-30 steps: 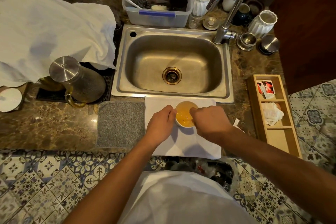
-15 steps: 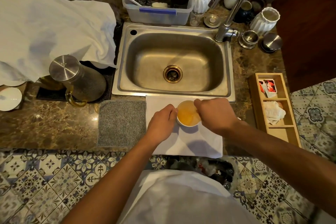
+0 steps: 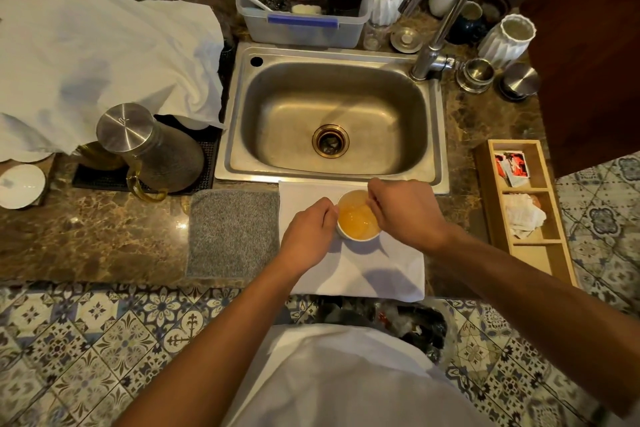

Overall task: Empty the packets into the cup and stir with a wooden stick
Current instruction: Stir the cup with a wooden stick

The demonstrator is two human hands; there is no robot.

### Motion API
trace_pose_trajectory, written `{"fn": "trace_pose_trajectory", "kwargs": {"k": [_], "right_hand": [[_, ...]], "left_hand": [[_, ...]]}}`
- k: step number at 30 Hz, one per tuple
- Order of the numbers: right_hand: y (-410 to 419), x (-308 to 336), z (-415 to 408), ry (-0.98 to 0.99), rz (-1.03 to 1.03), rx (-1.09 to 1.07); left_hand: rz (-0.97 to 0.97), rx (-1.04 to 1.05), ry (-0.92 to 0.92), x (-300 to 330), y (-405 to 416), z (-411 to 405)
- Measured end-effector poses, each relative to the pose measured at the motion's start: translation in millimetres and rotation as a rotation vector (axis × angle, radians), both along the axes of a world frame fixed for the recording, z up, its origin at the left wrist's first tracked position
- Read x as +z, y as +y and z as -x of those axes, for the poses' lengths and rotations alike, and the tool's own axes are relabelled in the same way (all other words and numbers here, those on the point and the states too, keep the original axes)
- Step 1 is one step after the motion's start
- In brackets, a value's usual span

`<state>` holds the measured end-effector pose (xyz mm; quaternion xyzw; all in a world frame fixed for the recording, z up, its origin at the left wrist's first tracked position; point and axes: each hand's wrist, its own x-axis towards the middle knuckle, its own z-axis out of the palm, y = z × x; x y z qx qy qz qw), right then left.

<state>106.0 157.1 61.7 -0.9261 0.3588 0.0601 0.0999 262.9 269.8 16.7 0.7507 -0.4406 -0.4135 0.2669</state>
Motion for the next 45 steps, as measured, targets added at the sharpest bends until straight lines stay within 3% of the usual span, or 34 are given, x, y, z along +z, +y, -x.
{"fn": "trace_pose_trajectory", "kwargs": {"k": [8,17,24,34,40,45], "right_hand": [[23,5,3,0.142,-0.118,0.068],[3,-4,-6,-0.053,-0.038,-0.072],[18,5,15,0.142,-0.108,0.070],[0,-6,-1,-0.107,-0.088,0.046],[2,9,15,0.138,-0.065,0.222],[16,1,3,0.081,-0.093,0.222]], "left_hand": [[-0.015,0.007,0.031,-2,-2,0],[0.002,-0.016,0.008,-1,0,-1],[-0.003,-0.017,0.020,-4,-2,0],[-0.001,-0.019,0.017,-3,-1,0],[0.000,-0.011,0.028,-5,-2,1],[0.003,0.003,0.057,-4,-4,3]]}}
